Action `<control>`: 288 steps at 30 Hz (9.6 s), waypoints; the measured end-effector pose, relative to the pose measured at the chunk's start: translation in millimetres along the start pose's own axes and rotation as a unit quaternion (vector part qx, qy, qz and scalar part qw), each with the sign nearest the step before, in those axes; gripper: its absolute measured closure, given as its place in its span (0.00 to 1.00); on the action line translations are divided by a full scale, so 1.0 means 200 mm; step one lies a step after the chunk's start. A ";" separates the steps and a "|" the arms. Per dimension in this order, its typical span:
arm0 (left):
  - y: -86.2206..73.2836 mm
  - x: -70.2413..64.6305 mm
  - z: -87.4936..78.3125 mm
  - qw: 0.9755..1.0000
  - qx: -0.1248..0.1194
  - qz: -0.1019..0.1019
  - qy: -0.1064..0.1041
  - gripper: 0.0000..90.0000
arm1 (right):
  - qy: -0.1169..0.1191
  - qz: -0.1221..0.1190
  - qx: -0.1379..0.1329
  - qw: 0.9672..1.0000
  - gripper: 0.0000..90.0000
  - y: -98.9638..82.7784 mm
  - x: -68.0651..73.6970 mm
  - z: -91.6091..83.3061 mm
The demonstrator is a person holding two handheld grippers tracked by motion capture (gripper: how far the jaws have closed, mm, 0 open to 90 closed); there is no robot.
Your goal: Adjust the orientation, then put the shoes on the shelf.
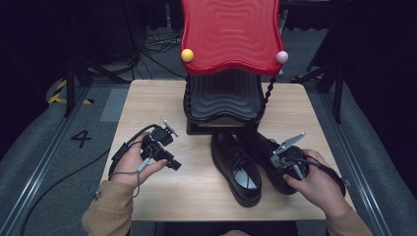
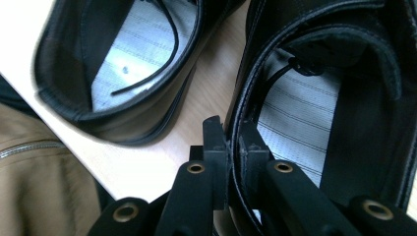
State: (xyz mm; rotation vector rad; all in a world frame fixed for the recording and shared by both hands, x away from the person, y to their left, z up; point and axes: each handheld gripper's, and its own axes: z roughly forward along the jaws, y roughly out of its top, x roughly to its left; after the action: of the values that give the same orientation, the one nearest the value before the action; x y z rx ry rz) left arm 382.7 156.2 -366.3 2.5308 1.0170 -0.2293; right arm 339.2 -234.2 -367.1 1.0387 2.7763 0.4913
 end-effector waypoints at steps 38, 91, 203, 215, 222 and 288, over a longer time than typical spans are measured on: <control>0.02 0.01 0.04 1.000 0.008 0.001 -0.003 0.57 | 0.096 0.204 -0.061 0.972 0.48 0.04 -0.02 0.07; -0.06 0.06 0.05 1.000 0.012 -0.028 0.000 0.57 | 0.016 0.137 0.041 0.990 0.88 0.27 -0.01 0.35; -0.15 0.15 -0.05 0.996 -0.049 -0.072 -0.003 0.56 | 0.007 0.091 -0.071 0.993 0.91 0.83 -0.02 -1.27; -0.18 0.20 -0.05 0.995 -0.058 -0.081 -0.011 0.56 | -0.036 0.145 -0.094 0.984 0.91 1.07 -0.17 -1.33; -0.23 0.22 -0.07 0.994 -0.065 -0.090 -0.015 0.56 | -0.045 0.166 -0.117 0.978 0.91 1.22 -0.22 -1.35; -0.26 0.30 -0.05 0.990 -0.086 -0.102 -0.045 0.56 | -0.118 0.311 -0.223 0.916 0.70 1.70 -0.35 -0.89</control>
State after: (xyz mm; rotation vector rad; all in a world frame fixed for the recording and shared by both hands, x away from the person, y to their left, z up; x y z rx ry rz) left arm 388.9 232.1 -390.3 2.2433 1.2069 -0.2971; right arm 559.1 -84.2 -80.4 1.6983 1.9384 0.9391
